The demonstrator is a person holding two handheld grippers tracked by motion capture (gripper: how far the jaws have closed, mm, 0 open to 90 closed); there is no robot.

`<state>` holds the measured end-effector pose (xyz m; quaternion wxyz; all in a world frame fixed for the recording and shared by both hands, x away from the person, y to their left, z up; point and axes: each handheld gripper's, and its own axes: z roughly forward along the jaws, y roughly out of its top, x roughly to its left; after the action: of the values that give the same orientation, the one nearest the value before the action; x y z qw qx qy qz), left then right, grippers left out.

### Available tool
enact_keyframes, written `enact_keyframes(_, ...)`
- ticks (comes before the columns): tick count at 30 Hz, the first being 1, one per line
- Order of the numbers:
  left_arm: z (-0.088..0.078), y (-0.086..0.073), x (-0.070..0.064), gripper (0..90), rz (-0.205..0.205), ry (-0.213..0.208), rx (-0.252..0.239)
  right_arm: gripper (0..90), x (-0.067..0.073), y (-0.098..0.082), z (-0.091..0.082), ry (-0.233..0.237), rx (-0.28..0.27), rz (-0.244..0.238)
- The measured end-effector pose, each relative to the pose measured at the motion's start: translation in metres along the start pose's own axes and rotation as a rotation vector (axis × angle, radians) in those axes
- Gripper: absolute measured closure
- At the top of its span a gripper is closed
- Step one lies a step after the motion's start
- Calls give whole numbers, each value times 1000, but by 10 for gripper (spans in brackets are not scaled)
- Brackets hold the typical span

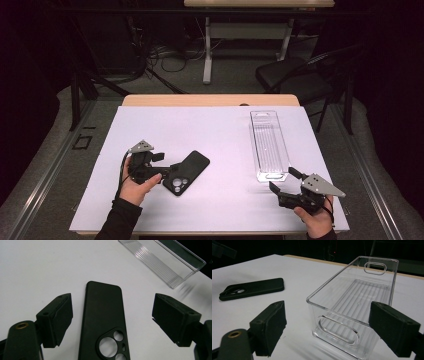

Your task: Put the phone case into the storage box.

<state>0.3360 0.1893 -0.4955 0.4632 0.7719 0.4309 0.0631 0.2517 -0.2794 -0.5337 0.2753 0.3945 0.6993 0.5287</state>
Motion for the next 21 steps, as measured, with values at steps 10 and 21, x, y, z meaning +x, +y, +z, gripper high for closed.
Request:
enact_keyframes(10, -2, 0, 5, 93, -36, -21, -16, 141, 3, 8, 3, -38, 39, -15)
enact_keyframes(21, 1, 2, 2, 6, -13, -23, 17, 140, 4, 7, 4, -34, 53, -44)
